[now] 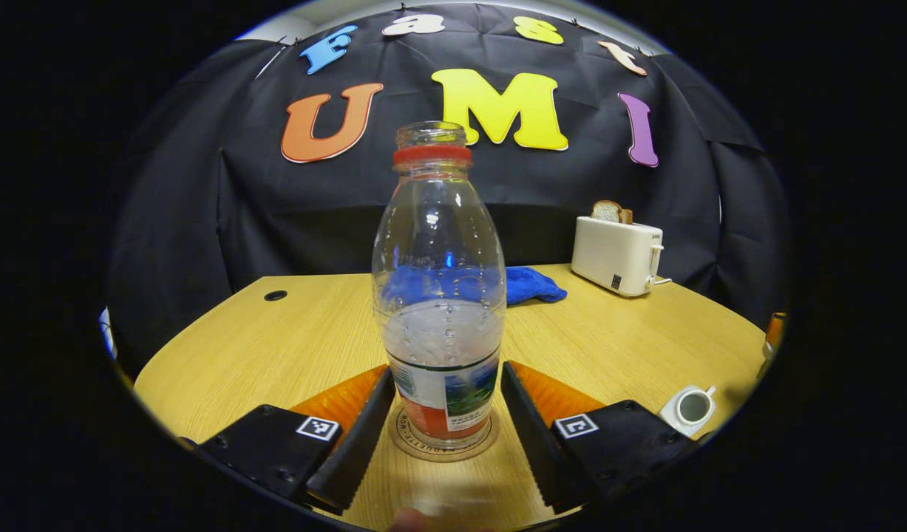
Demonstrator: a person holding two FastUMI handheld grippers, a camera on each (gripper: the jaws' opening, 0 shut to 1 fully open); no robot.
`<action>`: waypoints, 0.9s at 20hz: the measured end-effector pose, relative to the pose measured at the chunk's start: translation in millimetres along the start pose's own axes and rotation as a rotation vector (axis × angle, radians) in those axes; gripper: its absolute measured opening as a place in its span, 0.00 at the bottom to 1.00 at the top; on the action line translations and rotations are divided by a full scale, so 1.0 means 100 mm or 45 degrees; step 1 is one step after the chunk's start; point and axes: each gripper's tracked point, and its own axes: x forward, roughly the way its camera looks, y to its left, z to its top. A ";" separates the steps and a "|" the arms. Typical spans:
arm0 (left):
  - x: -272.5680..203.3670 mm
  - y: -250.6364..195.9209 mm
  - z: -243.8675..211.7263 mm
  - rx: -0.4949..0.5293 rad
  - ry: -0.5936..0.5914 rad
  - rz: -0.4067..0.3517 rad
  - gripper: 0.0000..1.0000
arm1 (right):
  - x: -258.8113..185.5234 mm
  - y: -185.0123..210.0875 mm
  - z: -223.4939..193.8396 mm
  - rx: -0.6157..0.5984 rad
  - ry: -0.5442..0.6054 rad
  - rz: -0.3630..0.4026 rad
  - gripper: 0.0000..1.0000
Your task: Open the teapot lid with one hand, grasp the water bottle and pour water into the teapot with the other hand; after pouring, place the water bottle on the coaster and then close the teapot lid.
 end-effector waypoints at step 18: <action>-1.56 0.82 -0.17 -0.127 -0.064 0.310 0.99 | 0.44 1.07 0.23 -0.109 -0.038 0.256 0.00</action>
